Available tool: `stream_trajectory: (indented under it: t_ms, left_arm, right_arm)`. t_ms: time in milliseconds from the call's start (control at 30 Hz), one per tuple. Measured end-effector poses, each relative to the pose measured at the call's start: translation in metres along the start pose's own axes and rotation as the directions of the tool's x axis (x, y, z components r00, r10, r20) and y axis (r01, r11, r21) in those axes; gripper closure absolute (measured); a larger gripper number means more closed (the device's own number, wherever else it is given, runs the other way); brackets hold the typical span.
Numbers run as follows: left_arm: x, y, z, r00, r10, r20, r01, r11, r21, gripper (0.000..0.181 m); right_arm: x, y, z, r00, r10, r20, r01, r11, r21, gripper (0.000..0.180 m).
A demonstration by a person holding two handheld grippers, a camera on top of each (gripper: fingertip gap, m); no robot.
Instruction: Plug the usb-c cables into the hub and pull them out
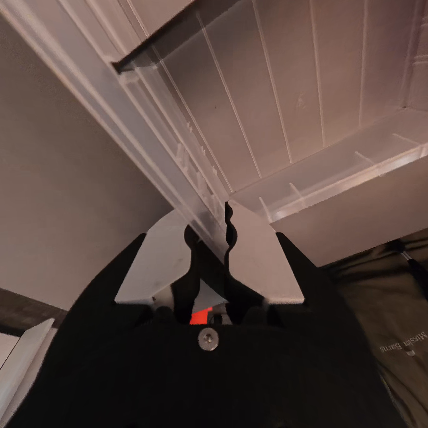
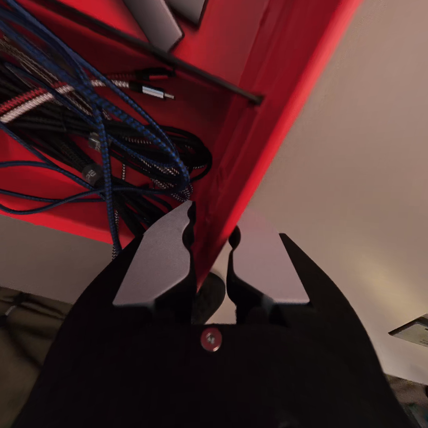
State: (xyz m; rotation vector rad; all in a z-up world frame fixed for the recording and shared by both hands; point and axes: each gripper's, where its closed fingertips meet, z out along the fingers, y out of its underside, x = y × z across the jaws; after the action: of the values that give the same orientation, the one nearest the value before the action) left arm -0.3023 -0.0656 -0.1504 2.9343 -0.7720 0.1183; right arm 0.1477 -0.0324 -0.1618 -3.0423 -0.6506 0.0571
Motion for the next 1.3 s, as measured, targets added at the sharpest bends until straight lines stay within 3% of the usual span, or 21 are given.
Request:
stream_trajectory:
  t_ms: [133, 200, 233, 333, 433, 467, 567, 667, 800, 867, 1000, 1200, 1300]
  left_arm:
    - [-0.006, 0.000, -0.032, 0.999, -0.009, 0.037, 0.003, 0.985, 0.170, 0.156]
    - [-0.007, 0.004, -0.049, 0.999, -0.015, 0.051, 0.002, 0.968, 0.249, 0.157]
    - [-0.007, 0.005, -0.056, 0.998, -0.016, 0.062, -0.002, 0.959, 0.283, 0.156]
    - [-0.007, 0.011, -0.074, 0.996, -0.012, 0.083, -0.018, 0.933, 0.358, 0.158]
    - [-0.003, 0.016, -0.084, 0.996, 0.004, 0.094, -0.042, 0.914, 0.404, 0.158]
    - [-0.001, 0.016, -0.087, 0.995, 0.014, 0.096, -0.053, 0.907, 0.417, 0.159]
    - [0.005, 0.016, -0.093, 0.993, 0.053, 0.106, -0.095, 0.891, 0.444, 0.159]
    - [0.012, 0.015, -0.096, 0.989, 0.089, 0.117, -0.133, 0.884, 0.449, 0.159]
    - [0.021, 0.011, -0.098, 0.981, 0.134, 0.137, -0.182, 0.876, 0.447, 0.159]
    - [0.027, 0.008, -0.100, 0.976, 0.161, 0.148, -0.211, 0.866, 0.453, 0.159]
    - [0.036, 0.003, -0.104, 0.964, 0.212, 0.159, -0.263, 0.844, 0.468, 0.159]
    - [0.038, 0.003, -0.106, 0.960, 0.235, 0.152, -0.280, 0.830, 0.482, 0.160]
    - [0.035, 0.005, -0.108, 0.963, 0.227, 0.144, -0.269, 0.827, 0.494, 0.160]
  right_arm:
    - [0.014, -0.014, -0.050, 0.992, 0.047, -0.119, -0.019, 0.973, 0.229, 0.147]
    - [0.001, -0.028, -0.091, 0.987, 0.022, -0.159, 0.046, 0.911, 0.410, 0.147]
    - [-0.014, -0.039, -0.114, 0.983, -0.028, -0.182, 0.120, 0.846, 0.520, 0.147]
    - [-0.080, -0.063, -0.175, 0.949, -0.177, -0.260, 0.314, 0.540, 0.781, 0.147]
    - [-0.163, -0.062, -0.176, 0.861, -0.420, -0.285, 0.438, 0.331, 0.836, 0.137]
    - [-0.187, -0.062, -0.164, 0.834, -0.495, -0.245, 0.443, 0.334, 0.832, 0.136]
    - [-0.235, -0.077, -0.112, 0.810, -0.586, 0.003, 0.376, 0.524, 0.764, 0.134]
    - [-0.236, -0.100, -0.075, 0.853, -0.502, 0.140, 0.319, 0.716, 0.621, 0.140]
    - [-0.229, -0.110, -0.055, 0.901, -0.381, 0.208, 0.265, 0.862, 0.433, 0.142]
    - [-0.223, -0.111, -0.045, 0.921, -0.360, 0.150, 0.293, 0.893, 0.342, 0.140]
    - [-0.233, -0.115, -0.031, 0.941, -0.277, 0.196, 0.233, 0.947, 0.220, 0.139]
    - [-0.247, -0.148, -0.028, 0.957, -0.246, 0.154, 0.204, 0.948, 0.245, 0.144]
    - [-0.244, -0.157, -0.014, 0.971, -0.211, 0.110, 0.188, 0.964, 0.187, 0.132]
